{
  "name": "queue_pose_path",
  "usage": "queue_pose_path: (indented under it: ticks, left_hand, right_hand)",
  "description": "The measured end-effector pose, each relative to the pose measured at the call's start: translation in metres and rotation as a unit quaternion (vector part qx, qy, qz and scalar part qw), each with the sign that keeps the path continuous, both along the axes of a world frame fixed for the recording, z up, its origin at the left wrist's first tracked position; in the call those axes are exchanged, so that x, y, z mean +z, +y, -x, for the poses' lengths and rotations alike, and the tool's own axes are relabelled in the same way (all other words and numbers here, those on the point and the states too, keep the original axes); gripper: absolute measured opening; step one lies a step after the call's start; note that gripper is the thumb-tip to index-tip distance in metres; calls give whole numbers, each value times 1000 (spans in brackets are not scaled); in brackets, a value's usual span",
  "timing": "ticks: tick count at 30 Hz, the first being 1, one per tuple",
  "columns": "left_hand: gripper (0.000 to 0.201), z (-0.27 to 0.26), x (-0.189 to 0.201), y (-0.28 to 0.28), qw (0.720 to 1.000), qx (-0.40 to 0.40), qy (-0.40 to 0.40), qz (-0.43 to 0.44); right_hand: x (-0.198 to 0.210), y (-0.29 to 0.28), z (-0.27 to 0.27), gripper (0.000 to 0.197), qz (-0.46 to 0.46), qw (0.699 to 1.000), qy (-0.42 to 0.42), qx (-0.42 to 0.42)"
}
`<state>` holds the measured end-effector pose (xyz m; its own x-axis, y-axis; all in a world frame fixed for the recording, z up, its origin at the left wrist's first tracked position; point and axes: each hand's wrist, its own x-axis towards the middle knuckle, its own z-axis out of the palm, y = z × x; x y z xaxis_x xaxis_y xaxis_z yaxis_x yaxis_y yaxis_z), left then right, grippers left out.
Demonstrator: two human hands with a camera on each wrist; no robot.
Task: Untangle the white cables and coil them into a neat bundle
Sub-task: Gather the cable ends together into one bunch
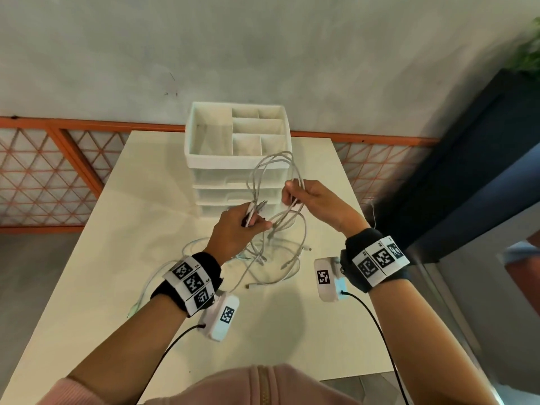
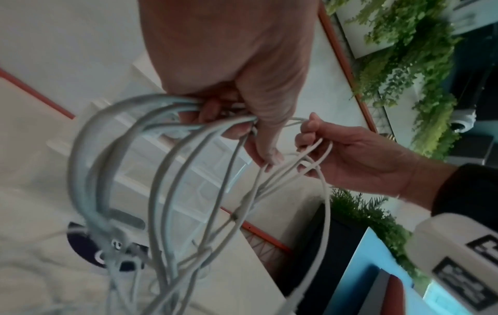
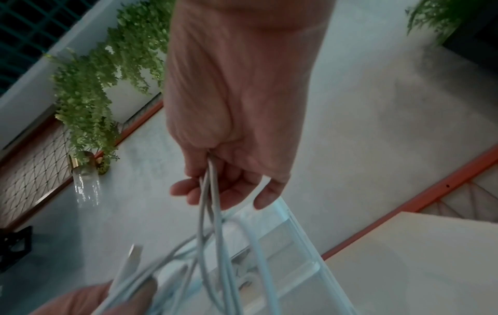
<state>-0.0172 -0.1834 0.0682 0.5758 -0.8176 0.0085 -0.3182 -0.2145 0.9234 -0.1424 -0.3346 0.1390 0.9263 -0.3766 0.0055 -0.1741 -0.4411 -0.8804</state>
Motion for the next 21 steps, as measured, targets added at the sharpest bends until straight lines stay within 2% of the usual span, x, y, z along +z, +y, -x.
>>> queue_pose_path:
  ticks: [3,5,7,9,12,14,18,19,21]
  left_hand:
    - [40,-9,-3,7,991,21,-95,-91]
    - [38,-16,-4,15,976,31,-154,-153]
    - [42,-23,-8,22,966,32,-171,-189]
    - [46,-29,-11,26,969,34,-158,-188]
    - [45,-35,-7,32,970,48,-154,-182]
    - [48,-37,-4,38,969,58,-168,-170]
    - [57,-41,5,56,975,110,-157,-115]
    - [56,-41,6,60,975,126,-152,-98]
    - [56,-42,8,67,980,120,-140,-68]
  right_hand:
    - [5,-17,6,39,41,994,-22,-95]
    - [6,-31,14,37,13,987,-50,-150]
    - [6,-43,21,31,3,981,-79,-178]
    - [5,-50,26,26,47,979,-54,-193]
    - [-8,-55,33,34,109,980,20,-168]
    - [-23,-53,43,47,98,982,60,-149]
    - [-56,-47,60,80,37,978,104,-178]
    - [-65,-47,63,81,28,974,130,-183]
    - [-79,-47,70,69,22,965,192,-176]
